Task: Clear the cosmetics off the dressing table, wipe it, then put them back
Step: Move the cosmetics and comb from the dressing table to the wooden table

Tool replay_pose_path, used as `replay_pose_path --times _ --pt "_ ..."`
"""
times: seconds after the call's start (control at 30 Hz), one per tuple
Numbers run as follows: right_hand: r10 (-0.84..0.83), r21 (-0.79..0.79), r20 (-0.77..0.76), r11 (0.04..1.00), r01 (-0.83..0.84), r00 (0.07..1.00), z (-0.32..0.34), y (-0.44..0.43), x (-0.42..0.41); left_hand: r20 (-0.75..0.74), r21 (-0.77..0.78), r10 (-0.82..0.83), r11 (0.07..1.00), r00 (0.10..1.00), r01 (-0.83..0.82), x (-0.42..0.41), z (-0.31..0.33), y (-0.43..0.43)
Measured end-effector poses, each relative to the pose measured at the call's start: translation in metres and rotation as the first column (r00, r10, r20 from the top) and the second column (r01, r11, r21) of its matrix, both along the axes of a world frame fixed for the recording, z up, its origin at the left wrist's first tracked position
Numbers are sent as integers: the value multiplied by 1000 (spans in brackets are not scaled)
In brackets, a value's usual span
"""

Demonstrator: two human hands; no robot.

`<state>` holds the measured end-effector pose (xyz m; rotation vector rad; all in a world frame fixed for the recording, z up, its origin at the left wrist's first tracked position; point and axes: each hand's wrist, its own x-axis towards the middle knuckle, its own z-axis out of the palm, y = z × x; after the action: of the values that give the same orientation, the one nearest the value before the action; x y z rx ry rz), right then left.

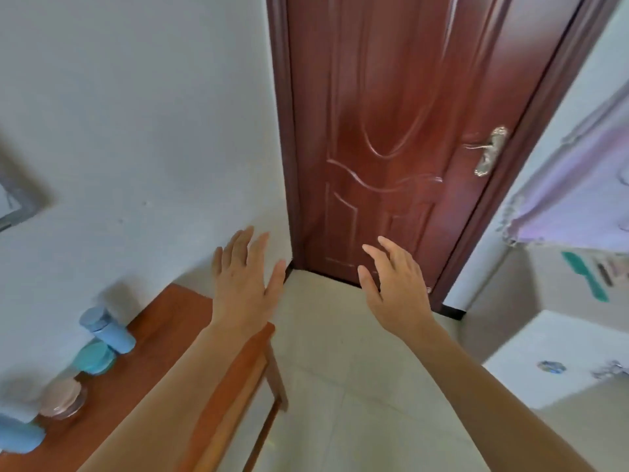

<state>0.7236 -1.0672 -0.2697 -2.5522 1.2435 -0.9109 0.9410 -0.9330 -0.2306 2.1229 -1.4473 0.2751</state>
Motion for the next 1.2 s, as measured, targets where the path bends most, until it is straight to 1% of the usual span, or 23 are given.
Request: replay_pose_path --times 0.13,0.27,0.33,0.43,0.57,0.67,0.8,0.9,1.03,1.2 --pt "-204 -22 3 979 204 979 -1 -11 -162 9 12 -179 984 984 179 -140 3 -60" --pt "-412 -25 -45 911 411 910 2 -22 -310 41 24 -379 925 925 378 -277 6 -119" --pt "-490 -13 -83 871 491 868 2 -25 -369 38 24 -445 896 895 444 -333 7 -141" --pt "-561 5 -150 823 568 814 -4 -33 -441 22 52 -529 848 849 527 -402 0 -173" --pt "-630 41 -180 763 646 755 -24 -62 -516 -5 112 -606 790 796 602 -471 -26 -223" --pt "-668 75 -201 719 691 717 -40 -89 -553 -14 129 -657 746 753 653 -513 -45 -267" --pt "-703 52 -266 673 737 660 -49 -145 -605 -49 124 -726 677 685 726 -572 -60 -346" --pt "-746 53 -318 602 797 585 -43 -185 -649 -111 137 -763 623 637 770 -619 -68 -409" --pt "-796 56 -334 517 854 504 -28 -229 -708 -138 127 -839 511 526 850 -680 -67 -484" --pt "-835 138 -362 392 910 415 -42 -265 -767 -148 239 -877 417 458 877 -745 -88 -548"
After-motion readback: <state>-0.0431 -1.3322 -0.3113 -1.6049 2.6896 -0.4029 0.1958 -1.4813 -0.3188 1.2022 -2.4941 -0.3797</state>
